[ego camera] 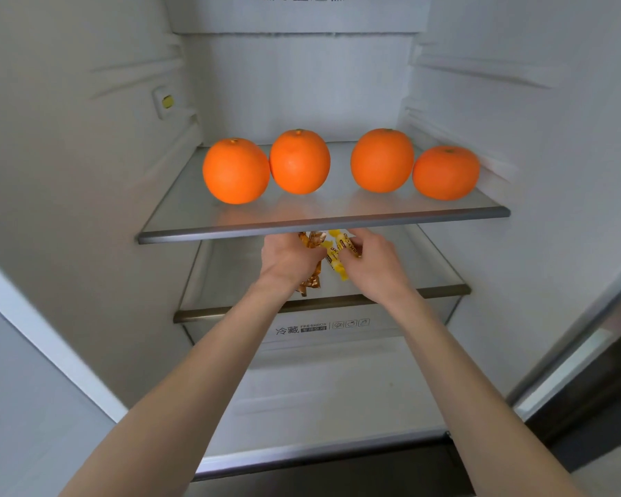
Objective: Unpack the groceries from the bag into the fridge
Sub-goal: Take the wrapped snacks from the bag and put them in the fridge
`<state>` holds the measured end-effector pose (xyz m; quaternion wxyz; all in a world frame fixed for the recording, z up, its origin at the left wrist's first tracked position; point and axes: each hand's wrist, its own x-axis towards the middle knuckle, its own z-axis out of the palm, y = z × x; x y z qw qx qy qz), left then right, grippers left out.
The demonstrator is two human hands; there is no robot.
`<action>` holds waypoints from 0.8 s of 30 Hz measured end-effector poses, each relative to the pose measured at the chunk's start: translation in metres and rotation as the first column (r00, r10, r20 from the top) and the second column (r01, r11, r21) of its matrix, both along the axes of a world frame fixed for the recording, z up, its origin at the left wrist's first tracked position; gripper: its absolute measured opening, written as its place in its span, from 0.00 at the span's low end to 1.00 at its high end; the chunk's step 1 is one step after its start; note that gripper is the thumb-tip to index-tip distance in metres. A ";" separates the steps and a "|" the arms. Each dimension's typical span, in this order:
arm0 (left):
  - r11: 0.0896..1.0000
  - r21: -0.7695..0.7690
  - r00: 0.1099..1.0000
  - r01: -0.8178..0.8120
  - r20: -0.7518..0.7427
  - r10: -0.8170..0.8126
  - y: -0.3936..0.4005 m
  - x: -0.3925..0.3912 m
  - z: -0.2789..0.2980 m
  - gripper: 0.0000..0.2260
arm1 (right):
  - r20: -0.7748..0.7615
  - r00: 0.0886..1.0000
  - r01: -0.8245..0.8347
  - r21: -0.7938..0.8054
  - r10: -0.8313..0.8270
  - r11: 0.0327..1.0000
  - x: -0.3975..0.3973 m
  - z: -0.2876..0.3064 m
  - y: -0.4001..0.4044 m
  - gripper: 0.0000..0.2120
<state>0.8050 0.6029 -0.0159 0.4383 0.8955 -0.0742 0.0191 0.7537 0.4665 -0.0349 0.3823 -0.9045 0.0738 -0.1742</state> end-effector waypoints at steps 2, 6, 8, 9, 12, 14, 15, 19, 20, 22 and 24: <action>1.000 0.027 0.998 -0.004 0.067 0.002 0.000 0.001 -0.004 0.10 | -0.017 1.000 -0.004 -0.003 0.004 1.000 -0.004 0.001 -0.001 0.18; 0.994 0.108 0.981 -0.030 0.194 0.009 0.004 0.001 -0.008 0.09 | -0.021 1.000 -0.002 -0.034 0.001 0.999 -0.008 -0.001 -0.005 0.23; 0.989 0.137 0.977 -0.053 0.212 0.023 0.008 0.000 -0.008 0.12 | 0.006 1.000 0.017 -0.042 -0.016 0.999 -0.008 -0.002 -0.006 0.20; 0.985 0.158 0.977 -0.068 0.210 0.033 0.010 0.001 -0.010 0.15 | 0.016 1.000 0.027 -0.046 -0.026 0.999 -0.008 -0.003 -0.006 0.19; 0.965 0.236 0.975 -0.116 0.215 0.065 0.015 0.002 -0.011 0.20 | 0.027 0.999 0.048 -0.062 -0.047 0.997 -0.007 -0.003 -0.004 0.18; 0.959 0.247 0.974 -0.136 0.211 0.083 0.017 0.004 -0.011 0.19 | 0.032 0.998 0.065 -0.069 -0.063 0.996 -0.005 -0.003 -0.004 0.18; 0.964 0.231 0.975 -0.135 0.202 0.088 0.017 0.004 -0.010 0.19 | 0.034 0.997 0.078 -0.076 -0.075 0.994 -0.005 -0.003 -0.005 0.18; 0.985 0.151 0.992 -0.081 0.104 0.066 0.021 0.006 -0.010 0.18 | 0.048 0.990 0.139 -0.130 -0.134 0.982 -0.002 -0.005 -0.005 0.14; 0.987 0.147 0.996 -0.059 0.081 0.048 0.021 0.005 -0.009 0.16 | 0.047 0.988 0.154 -0.150 -0.148 0.977 -0.002 -0.006 -0.005 0.12; 0.983 0.184 0.999 -0.020 0.030 0.015 0.021 0.002 -0.007 0.14 | 0.026 0.986 0.166 -0.179 -0.164 0.970 -0.001 -0.006 -0.005 0.12; 0.968 0.251 1.000 -0.012 -0.009 0.015 0.019 -0.002 -0.003 0.15 | 0.006 0.988 0.153 -0.192 -0.154 0.969 0.000 -0.006 -0.006 0.12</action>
